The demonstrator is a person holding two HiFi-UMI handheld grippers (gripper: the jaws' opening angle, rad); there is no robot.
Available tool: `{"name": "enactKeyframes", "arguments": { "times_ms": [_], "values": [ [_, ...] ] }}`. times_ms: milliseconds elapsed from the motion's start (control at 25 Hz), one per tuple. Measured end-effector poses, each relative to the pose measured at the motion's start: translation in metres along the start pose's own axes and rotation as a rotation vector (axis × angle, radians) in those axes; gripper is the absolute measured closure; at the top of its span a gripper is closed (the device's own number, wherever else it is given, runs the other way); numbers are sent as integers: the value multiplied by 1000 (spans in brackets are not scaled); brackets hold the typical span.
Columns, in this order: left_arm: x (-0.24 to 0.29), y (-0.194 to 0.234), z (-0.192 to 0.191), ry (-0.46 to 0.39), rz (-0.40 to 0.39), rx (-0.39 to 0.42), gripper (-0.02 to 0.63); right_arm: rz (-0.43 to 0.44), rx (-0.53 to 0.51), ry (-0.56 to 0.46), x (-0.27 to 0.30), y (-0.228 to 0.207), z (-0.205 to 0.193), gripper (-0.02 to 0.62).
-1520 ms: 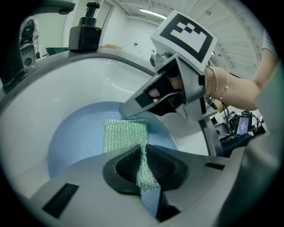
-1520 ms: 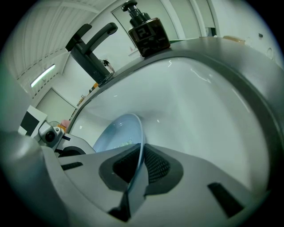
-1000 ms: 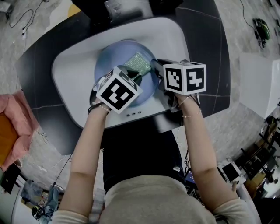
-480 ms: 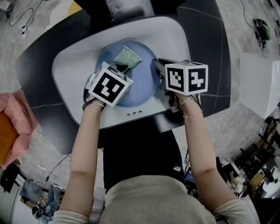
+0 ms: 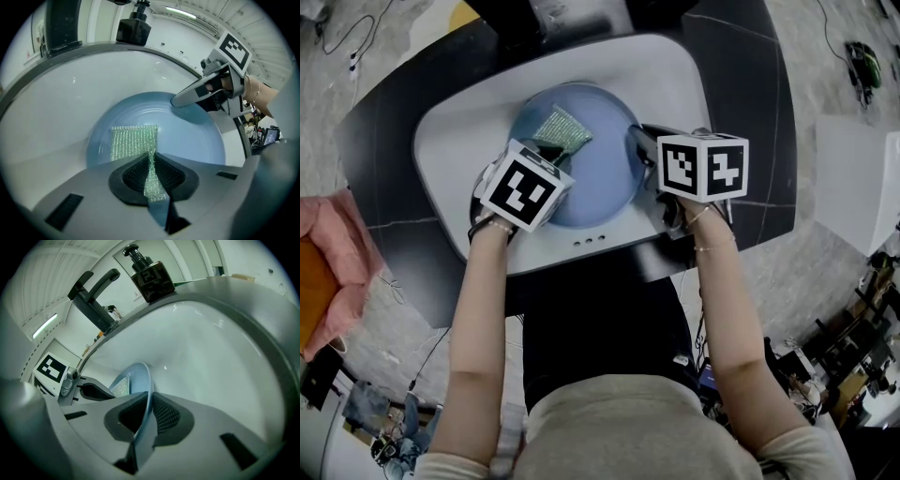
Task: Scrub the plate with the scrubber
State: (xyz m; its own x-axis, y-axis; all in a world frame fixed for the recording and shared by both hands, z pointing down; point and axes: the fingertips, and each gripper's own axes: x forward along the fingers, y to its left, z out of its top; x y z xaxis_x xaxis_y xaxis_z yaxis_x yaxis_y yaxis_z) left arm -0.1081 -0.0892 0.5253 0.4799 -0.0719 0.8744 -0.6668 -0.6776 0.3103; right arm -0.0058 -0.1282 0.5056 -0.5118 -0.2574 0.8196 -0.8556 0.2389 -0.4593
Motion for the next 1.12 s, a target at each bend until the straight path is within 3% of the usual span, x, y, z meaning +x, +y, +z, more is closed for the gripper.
{"name": "enactKeyframes", "arguments": {
  "times_ms": [520, 880, 1120],
  "values": [
    [-4, -36, -26, 93, -69, 58, 552, -3, 0, -5, -3, -3, 3, 555],
    [-4, -56, -23, 100, -121, 110, 552, -5, -4, -7, -3, -2, 3, 555],
    [-4, -78, -9, 65, -216, 89, 552, -8, -7, -5, -4, -1, 3, 555]
  ]
}}
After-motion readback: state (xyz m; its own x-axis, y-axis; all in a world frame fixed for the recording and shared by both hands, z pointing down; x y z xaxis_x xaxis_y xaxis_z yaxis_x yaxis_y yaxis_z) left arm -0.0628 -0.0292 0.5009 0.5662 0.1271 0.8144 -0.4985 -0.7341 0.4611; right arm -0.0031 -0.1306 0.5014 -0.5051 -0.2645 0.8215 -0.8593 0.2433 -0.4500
